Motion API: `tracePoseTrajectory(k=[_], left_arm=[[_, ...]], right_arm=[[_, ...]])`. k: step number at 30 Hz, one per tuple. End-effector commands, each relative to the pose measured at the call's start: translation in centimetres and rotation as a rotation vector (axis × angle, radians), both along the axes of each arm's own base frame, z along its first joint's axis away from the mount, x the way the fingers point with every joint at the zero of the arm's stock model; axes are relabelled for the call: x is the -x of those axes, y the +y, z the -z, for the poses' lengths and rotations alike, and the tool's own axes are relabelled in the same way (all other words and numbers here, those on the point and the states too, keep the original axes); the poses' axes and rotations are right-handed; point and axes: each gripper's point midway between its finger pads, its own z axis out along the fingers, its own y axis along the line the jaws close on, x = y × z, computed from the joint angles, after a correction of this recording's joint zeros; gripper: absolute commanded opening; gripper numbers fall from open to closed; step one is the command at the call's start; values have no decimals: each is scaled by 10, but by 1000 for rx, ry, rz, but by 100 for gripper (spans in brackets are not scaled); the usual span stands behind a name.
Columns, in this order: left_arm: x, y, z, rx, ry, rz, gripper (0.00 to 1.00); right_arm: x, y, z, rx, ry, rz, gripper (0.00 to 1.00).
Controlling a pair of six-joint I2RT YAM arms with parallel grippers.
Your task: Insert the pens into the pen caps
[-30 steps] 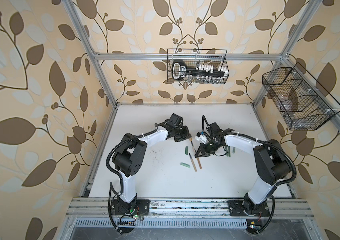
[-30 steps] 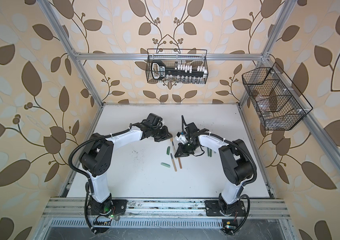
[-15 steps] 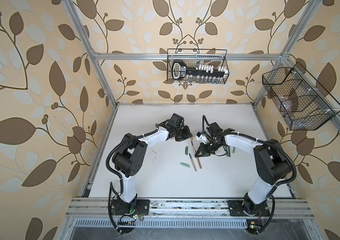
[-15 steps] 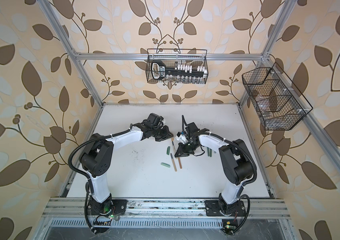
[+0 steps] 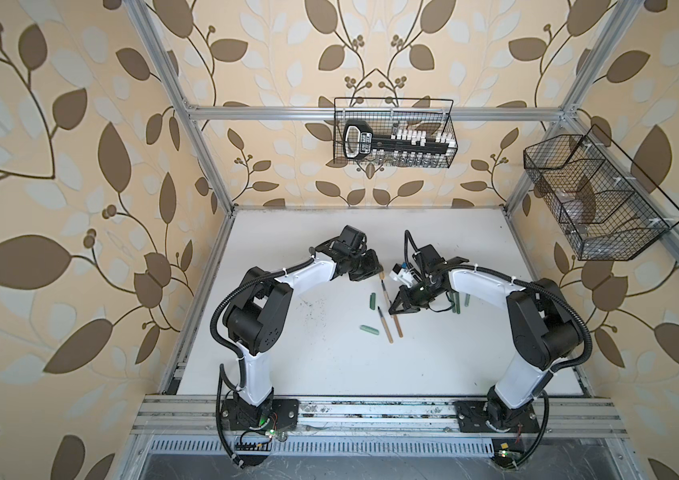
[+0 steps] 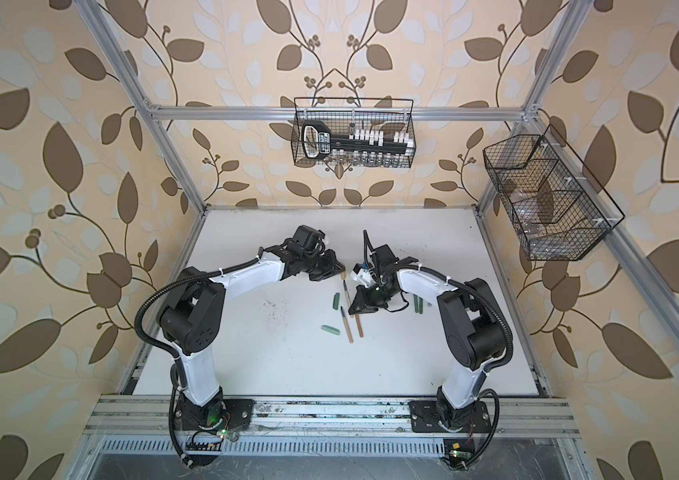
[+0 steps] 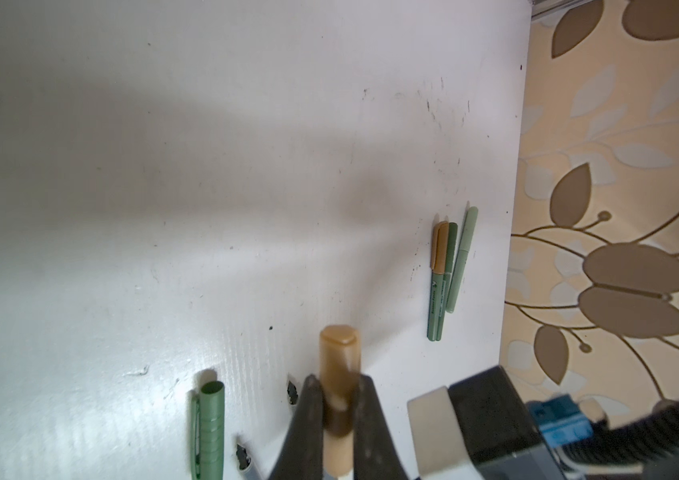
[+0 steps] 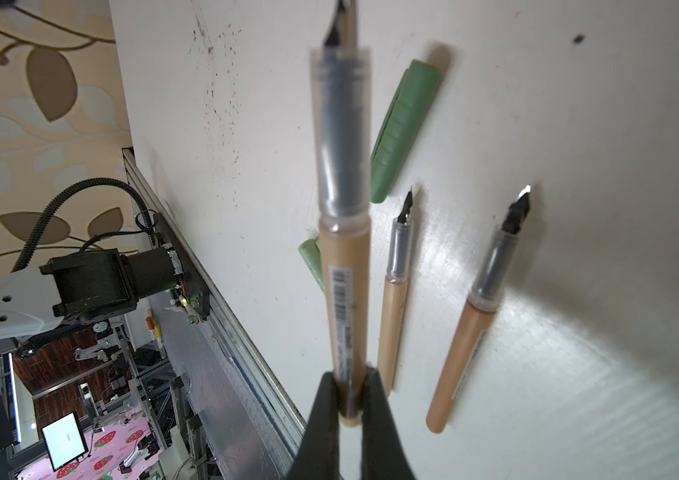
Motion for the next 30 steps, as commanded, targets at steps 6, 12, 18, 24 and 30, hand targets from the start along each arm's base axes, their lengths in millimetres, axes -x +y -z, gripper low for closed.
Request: tracePoseTrajectory(k=[6, 12, 18, 24, 30], left_arm=[[8, -7, -32, 36, -94, 46, 5], [7, -4, -29, 17, -100, 27, 5], [0, 0, -31, -1, -134, -5, 5], [-4, 1, -31, -4, -147, -17, 5], [-8, 1, -31, -2, -156, -25, 6]], right_arm=[[-7, 4, -10, -27, -21, -3, 3], [-6, 5, -13, -29, -27, -10, 3], [-1, 4, -11, -29, -20, -14, 3], [-1, 4, -12, -33, -23, -15, 3], [0, 4, -13, -36, -24, -16, 3]])
